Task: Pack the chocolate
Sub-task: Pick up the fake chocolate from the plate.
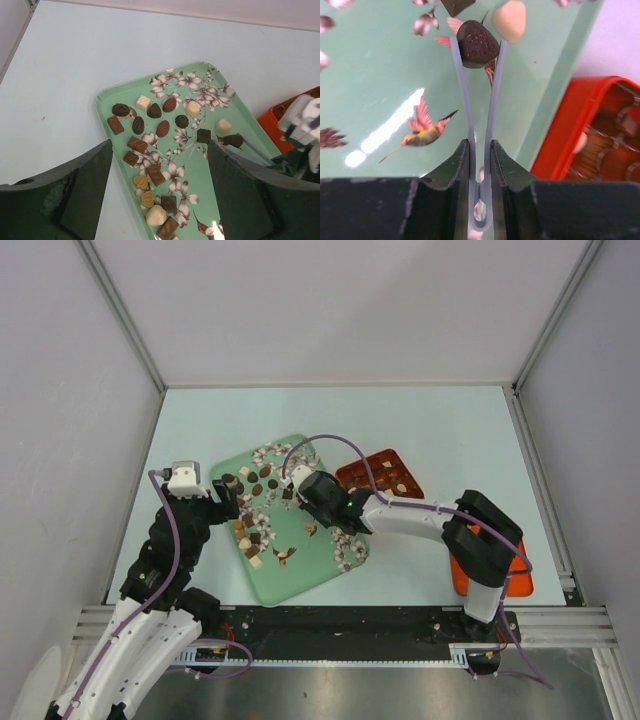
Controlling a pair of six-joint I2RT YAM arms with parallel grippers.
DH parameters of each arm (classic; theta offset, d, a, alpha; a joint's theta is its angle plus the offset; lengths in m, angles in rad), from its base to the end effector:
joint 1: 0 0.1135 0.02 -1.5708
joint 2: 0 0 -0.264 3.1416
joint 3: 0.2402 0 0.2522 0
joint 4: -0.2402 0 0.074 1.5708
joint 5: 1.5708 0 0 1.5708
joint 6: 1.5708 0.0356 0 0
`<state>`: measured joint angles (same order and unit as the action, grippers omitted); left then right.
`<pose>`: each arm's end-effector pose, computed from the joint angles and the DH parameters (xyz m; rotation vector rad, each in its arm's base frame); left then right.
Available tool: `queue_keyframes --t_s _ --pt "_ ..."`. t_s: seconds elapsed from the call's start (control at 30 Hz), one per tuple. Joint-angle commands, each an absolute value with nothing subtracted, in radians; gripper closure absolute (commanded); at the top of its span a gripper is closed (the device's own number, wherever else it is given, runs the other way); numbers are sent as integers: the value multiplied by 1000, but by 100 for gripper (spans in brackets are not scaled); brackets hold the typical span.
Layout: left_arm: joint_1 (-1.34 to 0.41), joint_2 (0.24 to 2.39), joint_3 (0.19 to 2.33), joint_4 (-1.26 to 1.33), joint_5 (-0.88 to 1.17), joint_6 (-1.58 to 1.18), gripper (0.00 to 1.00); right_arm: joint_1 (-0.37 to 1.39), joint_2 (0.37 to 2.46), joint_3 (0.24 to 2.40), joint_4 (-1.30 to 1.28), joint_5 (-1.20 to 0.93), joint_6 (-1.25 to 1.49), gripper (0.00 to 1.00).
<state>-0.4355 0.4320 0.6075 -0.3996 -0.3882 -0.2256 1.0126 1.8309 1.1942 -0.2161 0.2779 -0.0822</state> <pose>0.1102 -0.0364 0.3021 -0.0900 1.7775 -0.1283 0.2158 0.3271 0.1897 -1.1320 2.0972 0.1032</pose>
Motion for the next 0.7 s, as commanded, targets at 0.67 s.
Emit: queue_keyframes --t_s 0.67 --pt "-426 433 594 -353 -313 -189 18 882 1289 1034 -561 354 156 83"
